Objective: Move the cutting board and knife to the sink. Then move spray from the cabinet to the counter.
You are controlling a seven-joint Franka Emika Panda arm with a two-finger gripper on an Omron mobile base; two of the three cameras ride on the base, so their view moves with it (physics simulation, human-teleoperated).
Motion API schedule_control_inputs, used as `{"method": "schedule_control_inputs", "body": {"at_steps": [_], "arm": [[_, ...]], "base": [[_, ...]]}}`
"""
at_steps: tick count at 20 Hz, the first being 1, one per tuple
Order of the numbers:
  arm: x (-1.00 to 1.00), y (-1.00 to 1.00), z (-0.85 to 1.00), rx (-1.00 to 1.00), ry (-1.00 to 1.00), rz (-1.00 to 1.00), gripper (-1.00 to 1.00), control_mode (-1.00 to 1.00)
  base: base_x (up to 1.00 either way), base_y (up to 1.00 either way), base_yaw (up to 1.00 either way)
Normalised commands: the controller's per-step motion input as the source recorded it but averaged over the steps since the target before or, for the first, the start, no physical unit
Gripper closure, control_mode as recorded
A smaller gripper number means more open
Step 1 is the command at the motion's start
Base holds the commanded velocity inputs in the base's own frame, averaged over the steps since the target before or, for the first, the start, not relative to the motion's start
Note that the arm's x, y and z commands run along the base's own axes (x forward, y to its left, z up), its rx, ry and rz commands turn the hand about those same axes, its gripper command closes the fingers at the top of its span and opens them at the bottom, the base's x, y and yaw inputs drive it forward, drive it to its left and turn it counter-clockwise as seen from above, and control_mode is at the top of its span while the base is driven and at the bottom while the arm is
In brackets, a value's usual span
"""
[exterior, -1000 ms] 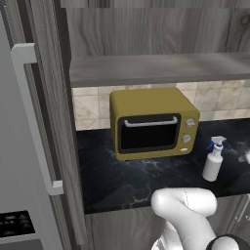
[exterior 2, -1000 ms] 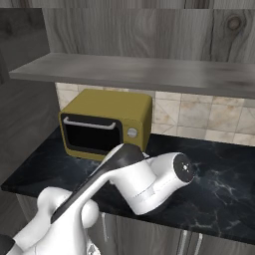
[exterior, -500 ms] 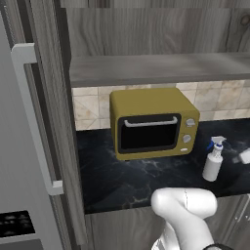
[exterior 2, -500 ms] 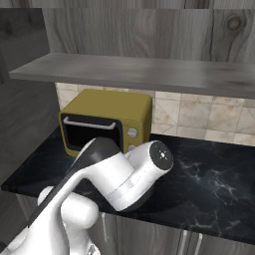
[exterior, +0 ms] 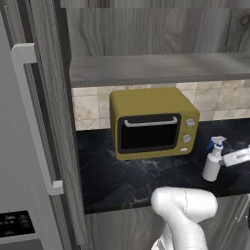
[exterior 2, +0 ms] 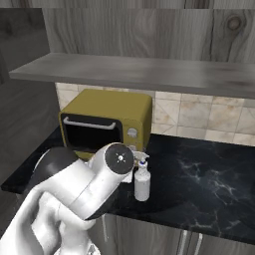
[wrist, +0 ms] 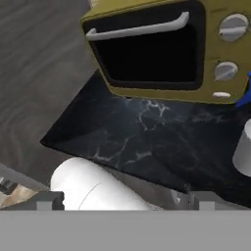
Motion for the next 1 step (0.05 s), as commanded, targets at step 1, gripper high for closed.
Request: {"method": "schedule_control_inputs", "body": {"at_steps": [1], "arm": [[-0.1,0.58,0.01,0.0,-0.02,-0.24,-1.0,-1.0]], "base": [[0.0,0.0,0.0]]}}
